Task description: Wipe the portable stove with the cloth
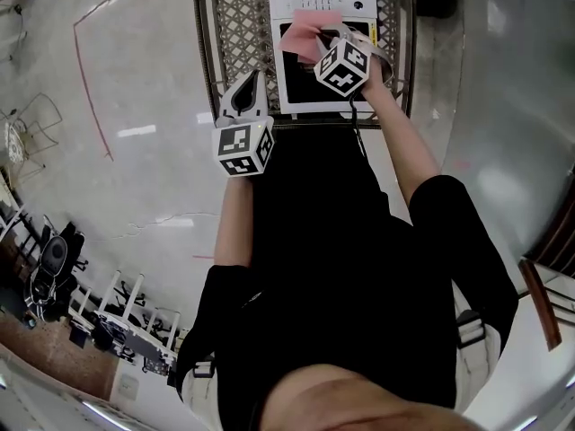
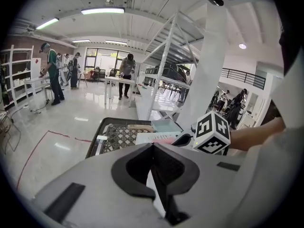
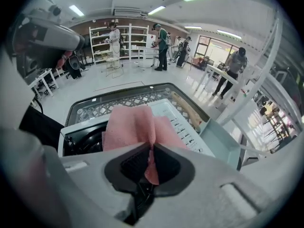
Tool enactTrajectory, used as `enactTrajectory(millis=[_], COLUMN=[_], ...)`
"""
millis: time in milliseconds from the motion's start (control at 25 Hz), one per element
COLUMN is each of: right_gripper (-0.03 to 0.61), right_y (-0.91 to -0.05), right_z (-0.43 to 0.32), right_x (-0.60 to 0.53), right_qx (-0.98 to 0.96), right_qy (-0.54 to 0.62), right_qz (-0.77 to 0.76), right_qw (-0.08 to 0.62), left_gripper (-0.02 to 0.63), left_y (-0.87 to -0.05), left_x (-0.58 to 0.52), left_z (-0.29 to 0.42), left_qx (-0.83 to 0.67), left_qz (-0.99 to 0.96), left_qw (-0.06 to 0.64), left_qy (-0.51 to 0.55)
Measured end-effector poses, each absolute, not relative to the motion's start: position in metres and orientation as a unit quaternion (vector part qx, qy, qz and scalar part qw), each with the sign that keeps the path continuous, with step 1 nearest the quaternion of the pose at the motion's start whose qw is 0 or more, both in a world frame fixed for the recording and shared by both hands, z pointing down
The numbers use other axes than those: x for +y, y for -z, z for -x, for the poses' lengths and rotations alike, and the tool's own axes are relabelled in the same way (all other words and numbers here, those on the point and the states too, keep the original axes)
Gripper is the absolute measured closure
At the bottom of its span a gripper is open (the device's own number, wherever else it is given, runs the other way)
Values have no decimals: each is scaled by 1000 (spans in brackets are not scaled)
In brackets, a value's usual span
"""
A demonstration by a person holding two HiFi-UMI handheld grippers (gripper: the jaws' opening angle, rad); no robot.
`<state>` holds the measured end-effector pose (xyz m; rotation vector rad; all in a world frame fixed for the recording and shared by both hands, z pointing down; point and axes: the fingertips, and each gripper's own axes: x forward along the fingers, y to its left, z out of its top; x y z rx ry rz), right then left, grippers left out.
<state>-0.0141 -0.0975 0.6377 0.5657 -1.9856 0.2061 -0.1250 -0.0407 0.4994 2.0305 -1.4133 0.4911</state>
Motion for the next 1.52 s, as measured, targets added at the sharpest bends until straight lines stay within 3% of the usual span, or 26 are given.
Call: enactTrajectory(millis=[600,1520], right_gripper=[555,555], right_y=[-636,-635], right_z=[-30,-123], right_x=[-89,-93], right_qx=[-802,-772], right_qy=[-67,-134], right_qz=[-270,-375], right_qw=[529,496], left_gripper=[614,614], left_y=[-504,-509], left_x=[-45,-50], left_z=[89,37], left_qx=[-491,-445], left_qz=[-793,-816], left_qw=[299,292], left_qy=[-204,-225])
